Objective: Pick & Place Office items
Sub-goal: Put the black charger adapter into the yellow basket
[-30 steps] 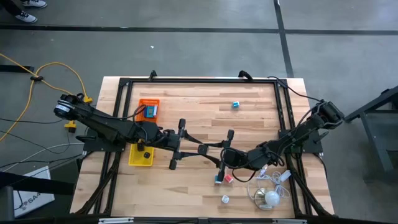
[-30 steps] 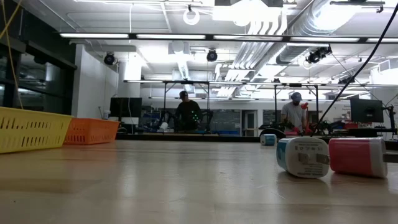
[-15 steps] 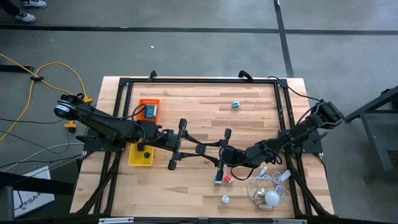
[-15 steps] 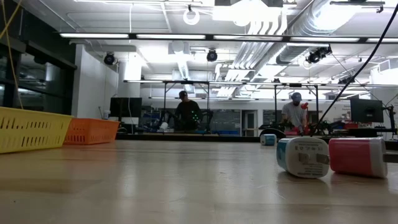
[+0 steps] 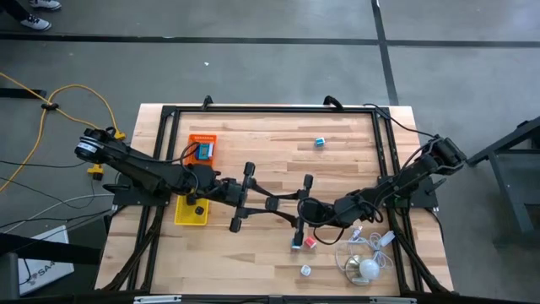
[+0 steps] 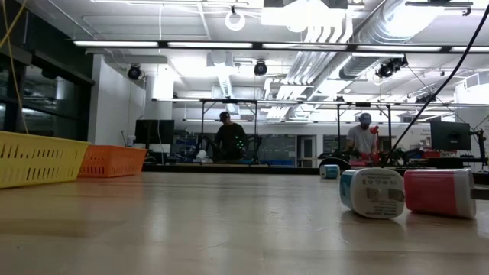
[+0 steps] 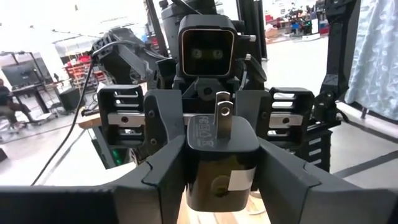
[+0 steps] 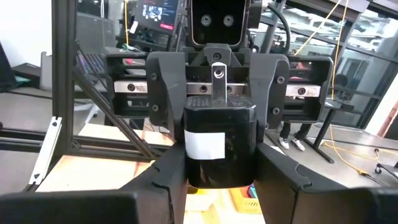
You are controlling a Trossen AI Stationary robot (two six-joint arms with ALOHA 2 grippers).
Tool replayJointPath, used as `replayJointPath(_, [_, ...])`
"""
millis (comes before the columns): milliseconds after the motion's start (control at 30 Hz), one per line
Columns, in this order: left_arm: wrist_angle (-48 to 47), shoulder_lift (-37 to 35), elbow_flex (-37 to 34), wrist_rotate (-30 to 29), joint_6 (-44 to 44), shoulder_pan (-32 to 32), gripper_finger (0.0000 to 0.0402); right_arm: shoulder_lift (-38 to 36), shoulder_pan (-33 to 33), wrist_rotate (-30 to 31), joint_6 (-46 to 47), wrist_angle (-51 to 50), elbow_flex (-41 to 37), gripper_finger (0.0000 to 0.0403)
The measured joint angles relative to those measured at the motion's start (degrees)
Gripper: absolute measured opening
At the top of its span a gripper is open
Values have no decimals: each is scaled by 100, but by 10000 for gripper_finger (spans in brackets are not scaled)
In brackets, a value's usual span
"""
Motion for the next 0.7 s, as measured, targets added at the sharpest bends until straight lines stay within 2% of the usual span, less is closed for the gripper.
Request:
replayJointPath(167, [0, 2, 0, -7, 11, 0, 145, 0, 0, 9, 7, 3, 0, 133])
replayJointPath(533, [-2, 1, 0, -6, 4, 0, 148, 0, 0, 5, 7, 0, 2, 134])
replayJointPath(700, [-4, 2, 0, -2, -7, 0, 148, 0, 0, -8, 43, -2, 2, 163])
